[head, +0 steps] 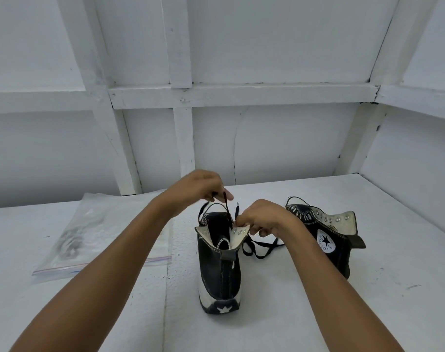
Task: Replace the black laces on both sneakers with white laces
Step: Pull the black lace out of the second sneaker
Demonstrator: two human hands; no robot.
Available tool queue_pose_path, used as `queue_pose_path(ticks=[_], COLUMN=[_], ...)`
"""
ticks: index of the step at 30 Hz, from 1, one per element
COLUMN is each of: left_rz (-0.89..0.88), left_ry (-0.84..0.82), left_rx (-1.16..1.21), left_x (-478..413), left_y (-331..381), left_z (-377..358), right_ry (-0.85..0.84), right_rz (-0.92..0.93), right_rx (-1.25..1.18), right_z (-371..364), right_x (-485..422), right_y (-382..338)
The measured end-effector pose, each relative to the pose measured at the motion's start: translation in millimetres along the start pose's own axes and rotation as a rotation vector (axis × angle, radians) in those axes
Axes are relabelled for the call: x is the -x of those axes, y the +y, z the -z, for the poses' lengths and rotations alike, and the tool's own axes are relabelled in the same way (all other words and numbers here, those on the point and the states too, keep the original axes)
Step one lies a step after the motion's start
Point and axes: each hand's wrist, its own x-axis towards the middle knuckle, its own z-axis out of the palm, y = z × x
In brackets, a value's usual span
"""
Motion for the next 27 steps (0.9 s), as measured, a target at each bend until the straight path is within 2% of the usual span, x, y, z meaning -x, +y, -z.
queue_pose_path(ticks=[3,5,8,13,14,16,19,21,24,27], left_rz=[0.018,0.066,0.117,0.102,0.097,0.099,0.074,0.087,0.074,0.042], left_ry=[0.102,0.129,0.095,-0.162,-0.199,-0.237,-0.209,-0.147,-0.049,-0.068], left_rx=[0.356,0.344,0.036,-0.613,-0.71,-0.747,-0.624,-0.456,-0.132,0.369], left_x=[2.6,0.7,-3.4,-5.5,-6.1,-7.7,-9.1,-9.3,-8.7,-5.6], left_y=[7.3,4.5,-8.5,-15.5,-16.0,-18.5,-19.4,-16.7,-13.2,-8.6], left_z=[6.6,6.6,1.5,-11.5,-13.5,-15.7,-14.5,-13.0,-7.3,0.2], right_ry=[0.0,0.001,0.006,0.01,0.01,0.011,0.014,0.016,0.009,0.005], right_rz=[0.0,0.004,0.008,0.013,0.013,0.013,0.014,0.014,0.01,0.009], right_rx=[0.002,0.003,0.01,0.017,0.017,0.016,0.018,0.011,0.007,-0.002], right_z=[-0.2,-0.3,-0.2,-0.8,-0.9,-0.6,-0.8,-0.6,-0.2,0.3], right_x=[-0.2,-0.3,-0.2,-0.2,-0.1,0.2,0.7,0.8,0.9,0.9], right_y=[0.2,0.6,0.6,0.1,0.2,0.5,0.5,0.8,1.1,1.1])
